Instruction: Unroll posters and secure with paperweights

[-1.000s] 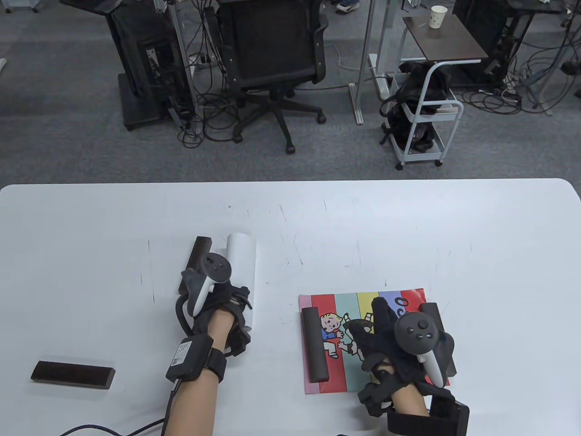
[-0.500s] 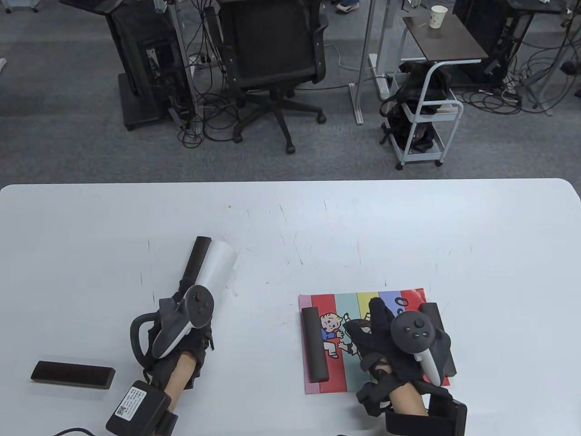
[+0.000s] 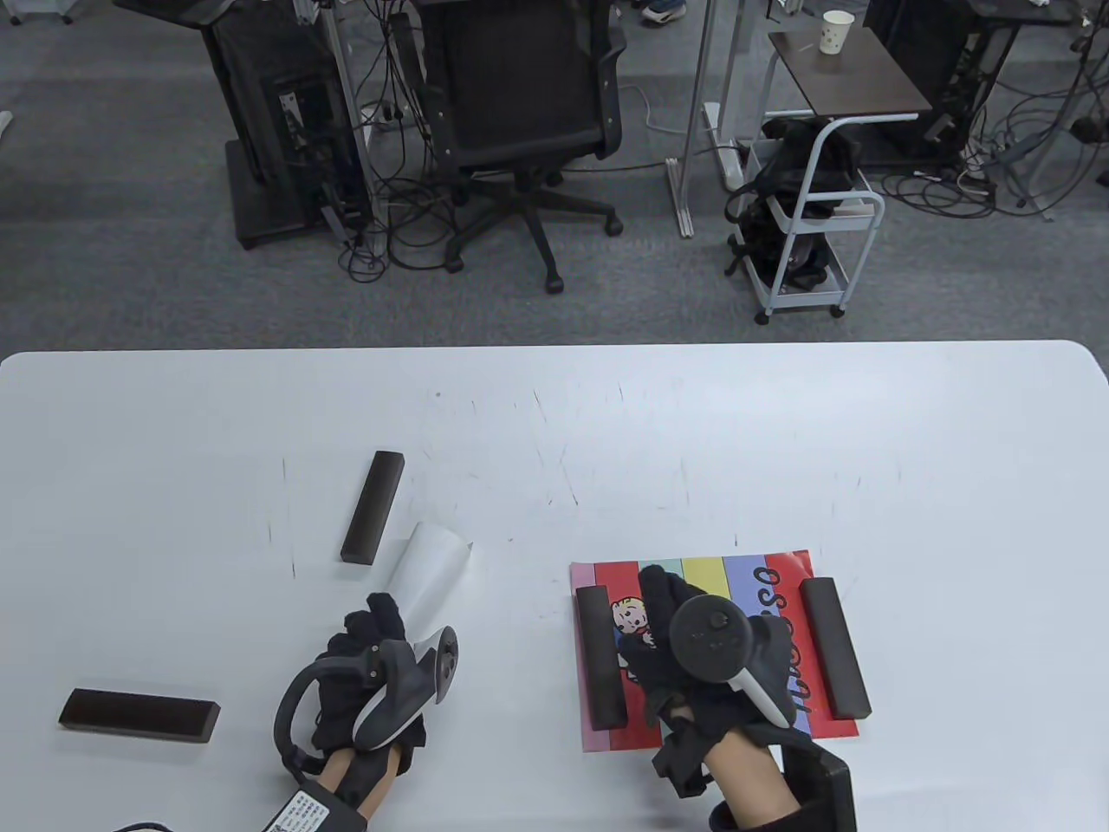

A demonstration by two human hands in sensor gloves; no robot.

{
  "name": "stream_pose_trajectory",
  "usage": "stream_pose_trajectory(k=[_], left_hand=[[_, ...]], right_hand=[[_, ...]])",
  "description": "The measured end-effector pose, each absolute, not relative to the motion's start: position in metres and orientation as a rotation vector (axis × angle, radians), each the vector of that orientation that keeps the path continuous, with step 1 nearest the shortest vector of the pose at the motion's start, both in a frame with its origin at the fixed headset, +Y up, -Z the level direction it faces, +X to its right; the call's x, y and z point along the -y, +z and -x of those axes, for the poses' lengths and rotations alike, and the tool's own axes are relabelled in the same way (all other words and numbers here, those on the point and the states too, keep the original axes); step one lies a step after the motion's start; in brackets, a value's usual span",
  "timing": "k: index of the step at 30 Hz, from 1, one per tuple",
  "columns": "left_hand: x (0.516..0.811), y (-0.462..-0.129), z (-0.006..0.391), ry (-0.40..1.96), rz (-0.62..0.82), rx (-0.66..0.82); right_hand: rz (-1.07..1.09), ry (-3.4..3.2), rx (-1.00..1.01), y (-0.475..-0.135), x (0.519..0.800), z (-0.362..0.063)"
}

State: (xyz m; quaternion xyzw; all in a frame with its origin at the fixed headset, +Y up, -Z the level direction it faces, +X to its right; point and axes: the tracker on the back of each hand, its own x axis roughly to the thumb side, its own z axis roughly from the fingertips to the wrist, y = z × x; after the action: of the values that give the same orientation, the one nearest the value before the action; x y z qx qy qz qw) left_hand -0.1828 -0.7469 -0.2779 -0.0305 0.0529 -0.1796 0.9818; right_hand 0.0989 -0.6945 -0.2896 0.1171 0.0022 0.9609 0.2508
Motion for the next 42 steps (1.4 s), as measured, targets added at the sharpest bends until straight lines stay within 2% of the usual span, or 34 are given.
stream_pose_trajectory(k=[3, 6, 11, 16, 21, 24, 30, 34, 37, 38, 39, 42], left_hand=[[0.745, -0.277, 0.18, -0.306, 0.093, -0.096], [0.743, -0.277, 0.18, -0.196, 0.145, -0.086], [0.741, -0.277, 0.182, -0.01, 0.192, -0.08], [0.739, -0.277, 0.187, 0.115, 0.237, -0.034], [0.746, -0.285, 0.195, 0.161, 0.267, 0.068], [0.759, -0.295, 0.199, 0.131, 0.26, 0.172], [0.783, -0.304, 0.202, -0.035, 0.454, 0.224], [0.786, -0.301, 0.203, -0.221, 0.446, 0.308], [0.788, -0.298, 0.208, -0.288, 0.432, 0.341], [0.788, -0.297, 0.211, -0.29, 0.43, 0.344], [0.789, -0.297, 0.213, -0.295, 0.437, 0.345], [0.789, -0.294, 0.223, -0.346, 0.435, 0.339]], right_hand=[[-0.443, 2.588, -0.108, -0.293, 0.689, -0.06], [-0.455, 2.514, -0.234, -0.299, 0.696, -0.025], [-0.196, 2.439, -0.456, -0.317, 0.733, 0.02], [-0.005, 2.546, -0.467, -0.322, 0.76, 0.037], [-0.019, 2.645, -0.466, -0.325, 0.774, 0.041], [-0.035, 2.593, -0.47, -0.327, 0.774, 0.039], [-0.049, 2.683, -0.384, -0.325, 0.764, 0.038], [-0.155, 2.811, -0.328, -0.324, 0.748, 0.047], [-0.451, 2.76, -0.337, -0.326, 0.746, 0.059], [-0.614, 2.753, -0.351, -0.326, 0.748, 0.064], [-0.667, 2.757, -0.366, -0.326, 0.749, 0.066], [-0.679, 2.754, -0.299, -0.326, 0.752, 0.068]])
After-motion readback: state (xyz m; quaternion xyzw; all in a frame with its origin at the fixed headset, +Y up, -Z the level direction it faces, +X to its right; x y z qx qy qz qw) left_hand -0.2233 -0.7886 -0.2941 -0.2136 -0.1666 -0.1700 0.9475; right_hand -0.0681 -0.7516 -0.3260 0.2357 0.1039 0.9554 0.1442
